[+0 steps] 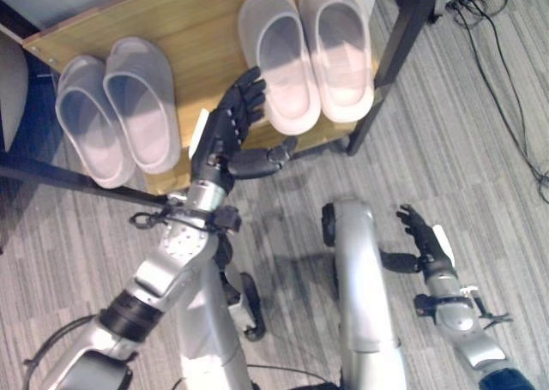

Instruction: Arrange the slippers neatly on the shoe rack.

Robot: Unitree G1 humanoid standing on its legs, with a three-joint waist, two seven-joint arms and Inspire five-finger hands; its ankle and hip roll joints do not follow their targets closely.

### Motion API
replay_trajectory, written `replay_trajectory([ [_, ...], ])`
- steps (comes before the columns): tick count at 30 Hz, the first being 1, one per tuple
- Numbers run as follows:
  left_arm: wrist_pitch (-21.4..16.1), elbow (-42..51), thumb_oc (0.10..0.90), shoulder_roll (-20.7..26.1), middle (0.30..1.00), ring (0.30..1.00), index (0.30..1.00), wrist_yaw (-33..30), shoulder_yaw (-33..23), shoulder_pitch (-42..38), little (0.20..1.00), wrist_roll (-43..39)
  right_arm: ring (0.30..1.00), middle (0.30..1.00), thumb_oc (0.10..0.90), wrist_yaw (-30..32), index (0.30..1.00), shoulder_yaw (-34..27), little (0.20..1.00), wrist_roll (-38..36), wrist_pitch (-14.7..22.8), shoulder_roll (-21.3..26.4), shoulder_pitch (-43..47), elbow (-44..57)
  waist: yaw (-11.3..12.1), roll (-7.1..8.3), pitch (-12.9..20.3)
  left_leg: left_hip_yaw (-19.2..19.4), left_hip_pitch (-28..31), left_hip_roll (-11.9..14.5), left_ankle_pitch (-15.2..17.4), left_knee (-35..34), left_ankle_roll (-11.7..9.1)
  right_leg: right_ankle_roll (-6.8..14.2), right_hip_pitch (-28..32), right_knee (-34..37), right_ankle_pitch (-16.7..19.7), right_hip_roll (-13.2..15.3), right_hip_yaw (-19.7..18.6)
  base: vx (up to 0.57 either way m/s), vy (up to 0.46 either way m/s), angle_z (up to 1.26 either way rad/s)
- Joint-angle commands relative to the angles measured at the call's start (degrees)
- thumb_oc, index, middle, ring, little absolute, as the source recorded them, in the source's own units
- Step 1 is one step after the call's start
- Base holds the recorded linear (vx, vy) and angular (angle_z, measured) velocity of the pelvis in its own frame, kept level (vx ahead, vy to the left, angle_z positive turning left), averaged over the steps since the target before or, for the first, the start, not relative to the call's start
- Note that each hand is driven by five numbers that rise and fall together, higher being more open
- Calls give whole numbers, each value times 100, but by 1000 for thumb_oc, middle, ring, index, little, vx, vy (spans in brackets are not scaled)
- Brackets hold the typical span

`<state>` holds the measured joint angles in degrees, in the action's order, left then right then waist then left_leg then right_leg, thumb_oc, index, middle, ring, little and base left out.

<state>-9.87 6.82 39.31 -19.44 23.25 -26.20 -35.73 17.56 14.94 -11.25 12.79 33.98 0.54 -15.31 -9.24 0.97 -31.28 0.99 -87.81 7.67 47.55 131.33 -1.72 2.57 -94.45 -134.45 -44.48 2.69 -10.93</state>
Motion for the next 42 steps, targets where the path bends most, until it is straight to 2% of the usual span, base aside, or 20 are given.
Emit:
replay_trajectory([
  [1,-460,177,800,-50,900,900,900,-16,-150,-742,900,162,900,900,800,183,900,-241,900,158,363,322,194,801,32,56,148,-236,-214,-245,-153,-348,297,-484,450,-40,-465,431,-111,0,0,0],
  [8,-655,290,800,326,900,900,900,-180,-698,-548,900,320,900,900,800,199,900,-253,900,245,406,296,174,714,110,27,148,-242,-214,-231,-170,-346,282,-486,450,-51,-426,407,-91,0,0,0],
  [10,-834,758,800,528,900,900,900,-148,-1000,-359,900,271,900,900,800,192,900,-258,900,290,412,255,168,552,216,55,148,-294,-214,-247,-175,-359,231,-497,450,-20,-305,326,-98,0,0,0],
  [13,-835,935,800,564,900,900,900,-94,-1069,-256,900,247,900,900,800,184,900,-252,900,300,413,233,181,495,242,70,148,-302,-214,-260,-195,-410,226,-498,450,26,-247,299,-100,0,0,0],
  [16,-871,1342,800,486,900,900,900,106,-1096,-184,900,312,900,900,800,168,900,-254,900,273,442,202,311,238,378,144,148,-256,-214,-244,-280,-865,216,-526,450,469,-25,216,-61,-25,-5,-2],
  [19,-862,1493,800,415,900,900,900,296,-1025,-368,900,365,900,900,800,183,900,-285,900,185,471,153,665,-64,538,166,148,-145,-214,-172,-585,-1800,246,-563,451,1365,311,189,30,-148,36,-12],
  [21,-820,1508,800,317,900,900,900,447,-1015,-417,900,292,900,900,800,133,900,-304,900,67,485,58,954,-328,638,72,148,-176,-214,-189,-846,-2344,278,-538,455,1874,535,171,189,-207,78,-28],
  [23,-784,1447,800,202,900,900,900,639,-970,-322,900,167,900,900,800,97,900,-303,900,-48,493,-35,1220,-634,695,-132,153,-263,-214,-183,-1149,-2795,324,-505,555,2451,678,272,450,-184,65,-27],
  [26,-695,1181,800,23,900,900,900,942,-878,153,900,209,900,900,800,12,900,-298,900,-118,522,-67,1305,-822,690,-347,564,-315,-129,-127,-1629,-3692,362,-459,727,3511,991,467,840,-153,38,-12],
  [30,-600,457,800,-354,900,900,900,1270,-678,703,900,237,900,900,800,-95,900,-283,900,-136,543,-159,1243,-1043,648,-372,712,-236,820,-171,-2222,-5233,327,-389,1624,4976,1492,552,1083,-196,-26,5],
  [31,-562,12,800,-517,900,900,900,1436,-553,999,900,392,900,900,800,-138,900,-305,900,-130,567,-223,1167,-1126,632,-364,763,-225,1398,-191,-2516,-6087,287,-354,2194,5834,1723,550,1211,-153,-45,11],
  [32,-564,10,800,-517,900,900,900,1436,-553,997,900,392,900,900,800,-138,900,-306,900,-130,567,-222,1168,-1126,630,-366,760,-226,1411,-193,-2548,-6123,287,-357,2207,5867,1752,550,1216,-150,-50,16],
  [37,-446,-1358,800,-1000,900,900,900,1682,-193,1431,900,971,900,900,800,-243,900,-302,900,-172,592,-442,1042,-1497,610,-328,972,-312,2701,-238,-3367,-8041,114,-165,3450,7819,2433,552,1510,-70,-59,9],
  [38,-426,-1542,800,-1032,900,900,900,1713,-137,1501,900,1209,900,900,800,-262,900,-312,900,-182,581,-489,1013,-1559,617,-328,1036,-319,3056,-218,-3496,-8525,78,-128,3749,8210,2541,497,1577,-85,-57,0],
  [39,-445,-1839,800,-1092,900,900,900,1653,-110,1578,900,1557,900,900,800,-288,900,-304,900,-188,575,-567,968,-1684,640,-316,1081,-256,3422,-208,-3962,-9152,42,-106,4084,8735,2957,472,1709,-70,-60,0],
  [42,-419,-2461,800,-1300,900,900,900,1698,-56,1960,900,2048,900,900,800,-387,900,-352,900,-161,511,-674,656,-1921,675,-306,1326,-239,4755,-243,-4486,-10691,-129,46,5399,10157,3353,430,2004,96,-76,13],
])
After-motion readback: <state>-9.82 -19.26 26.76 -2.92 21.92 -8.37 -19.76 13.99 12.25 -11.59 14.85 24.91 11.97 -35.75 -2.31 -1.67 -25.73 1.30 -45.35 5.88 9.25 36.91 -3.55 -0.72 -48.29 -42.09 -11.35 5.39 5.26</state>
